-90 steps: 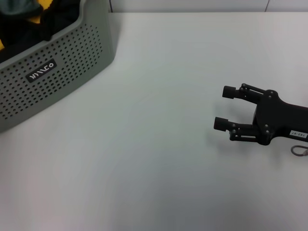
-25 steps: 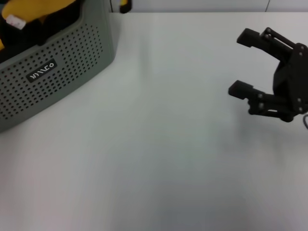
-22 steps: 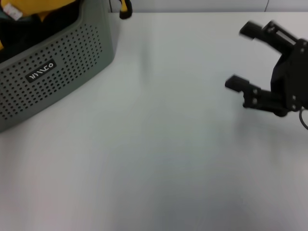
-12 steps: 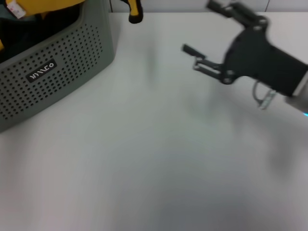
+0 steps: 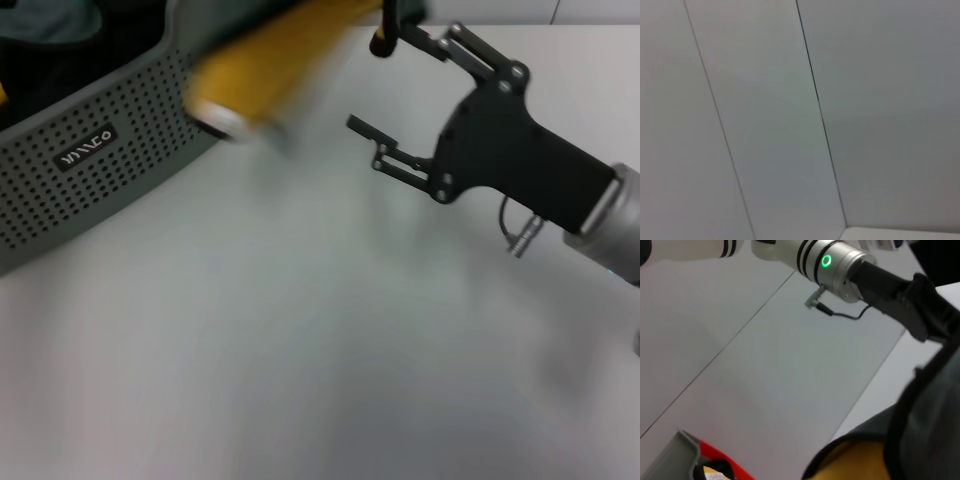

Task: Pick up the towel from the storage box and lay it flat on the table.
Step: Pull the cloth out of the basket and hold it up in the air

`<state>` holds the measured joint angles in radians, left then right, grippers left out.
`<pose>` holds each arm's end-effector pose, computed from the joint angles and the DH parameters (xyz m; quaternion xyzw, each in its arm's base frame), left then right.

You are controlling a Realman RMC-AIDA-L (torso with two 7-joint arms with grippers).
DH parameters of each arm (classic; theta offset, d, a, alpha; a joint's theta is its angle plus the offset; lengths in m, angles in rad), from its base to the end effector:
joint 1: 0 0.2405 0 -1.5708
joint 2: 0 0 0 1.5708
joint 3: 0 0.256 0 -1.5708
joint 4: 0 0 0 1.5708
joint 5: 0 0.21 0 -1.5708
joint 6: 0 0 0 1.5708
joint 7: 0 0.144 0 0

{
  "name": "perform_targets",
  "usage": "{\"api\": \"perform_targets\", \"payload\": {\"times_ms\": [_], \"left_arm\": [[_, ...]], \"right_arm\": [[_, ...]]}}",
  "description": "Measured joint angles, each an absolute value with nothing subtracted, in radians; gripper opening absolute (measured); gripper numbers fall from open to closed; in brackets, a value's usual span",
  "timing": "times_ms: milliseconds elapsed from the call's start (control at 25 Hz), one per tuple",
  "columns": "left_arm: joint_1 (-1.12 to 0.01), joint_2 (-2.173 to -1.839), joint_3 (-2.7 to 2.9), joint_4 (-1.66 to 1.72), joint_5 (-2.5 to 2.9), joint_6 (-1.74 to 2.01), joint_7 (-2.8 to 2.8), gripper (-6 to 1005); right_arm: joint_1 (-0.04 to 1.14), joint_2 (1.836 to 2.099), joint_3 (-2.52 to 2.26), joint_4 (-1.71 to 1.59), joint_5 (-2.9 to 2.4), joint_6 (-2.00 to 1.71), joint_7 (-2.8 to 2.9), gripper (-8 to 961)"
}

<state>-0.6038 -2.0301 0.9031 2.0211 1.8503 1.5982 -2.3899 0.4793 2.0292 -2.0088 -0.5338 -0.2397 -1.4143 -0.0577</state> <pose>-0.0162 0.3087 0.1661 -0.9322 -0.0188 -0.2425 0.2680 0.1630 0.3107 -0.0479 -0.7909 -0.2521 0.4188 0.3681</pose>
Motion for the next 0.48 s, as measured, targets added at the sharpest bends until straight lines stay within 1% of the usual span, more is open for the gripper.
{"api": "perform_targets", "payload": {"times_ms": [80,280,360,480], "left_arm": [[-0.600,-2.035,0.906,2.020,1.876,1.598,-2.390,6],[-0.564,-2.083,0.944,2.014,1.986,1.597,-2.338,7],[-0.553,-2.091,0.974,2.010,2.018,1.590,-2.332,7],[-0.533,-2.092,1.012,2.004,2.036,1.569,-2.334,7]], "right_arm": [[0.460,2.029,-2.015,-0.540,-0.239,-1.423,-0.062,719],[0.420,2.029,-2.061,-0.553,-0.209,-1.437,-0.110,718],[0.413,2.029,-2.104,-0.555,-0.173,-1.437,-0.151,717],[0.410,2.029,-2.184,-0.557,-0.103,-1.437,-0.219,717]]}}
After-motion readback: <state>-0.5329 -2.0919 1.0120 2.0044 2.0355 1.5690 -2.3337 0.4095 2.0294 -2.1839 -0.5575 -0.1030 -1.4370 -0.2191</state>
